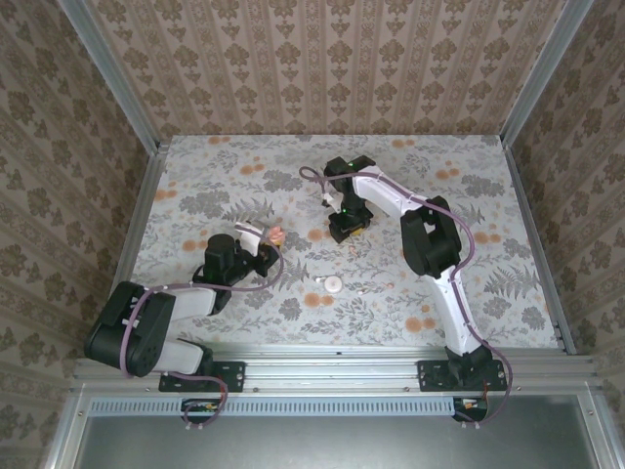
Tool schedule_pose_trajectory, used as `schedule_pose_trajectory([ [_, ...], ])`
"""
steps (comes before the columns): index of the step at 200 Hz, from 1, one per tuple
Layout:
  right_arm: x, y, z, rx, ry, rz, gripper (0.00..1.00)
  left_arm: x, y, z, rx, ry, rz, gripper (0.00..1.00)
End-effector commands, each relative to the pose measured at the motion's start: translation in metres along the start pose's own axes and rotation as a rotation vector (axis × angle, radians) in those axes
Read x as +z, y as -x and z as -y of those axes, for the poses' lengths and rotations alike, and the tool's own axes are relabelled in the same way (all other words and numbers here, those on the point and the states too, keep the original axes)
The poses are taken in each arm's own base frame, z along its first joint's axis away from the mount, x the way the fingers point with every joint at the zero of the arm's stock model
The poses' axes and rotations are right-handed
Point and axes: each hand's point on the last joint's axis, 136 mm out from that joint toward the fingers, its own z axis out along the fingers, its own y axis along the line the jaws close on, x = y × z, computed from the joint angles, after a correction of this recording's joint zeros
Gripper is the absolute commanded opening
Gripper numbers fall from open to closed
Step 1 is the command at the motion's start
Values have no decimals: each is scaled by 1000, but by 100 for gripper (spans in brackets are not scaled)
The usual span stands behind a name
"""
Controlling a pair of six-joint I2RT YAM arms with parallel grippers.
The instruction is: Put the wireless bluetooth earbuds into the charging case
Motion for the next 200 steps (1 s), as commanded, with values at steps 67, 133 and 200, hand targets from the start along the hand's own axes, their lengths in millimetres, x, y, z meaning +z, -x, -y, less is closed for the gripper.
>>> schedule_pose_trajectory([
  [67,15,-25,1,15,-41,-91,44,-1,14,3,7,-21,39,13],
  [133,21,-30,0,23,-44,-95,35,-3,16,2,11,-9,44,13],
  [200,20,-38,-3,47,-61,-106,37,-5,16,1,12,-1,43,13],
])
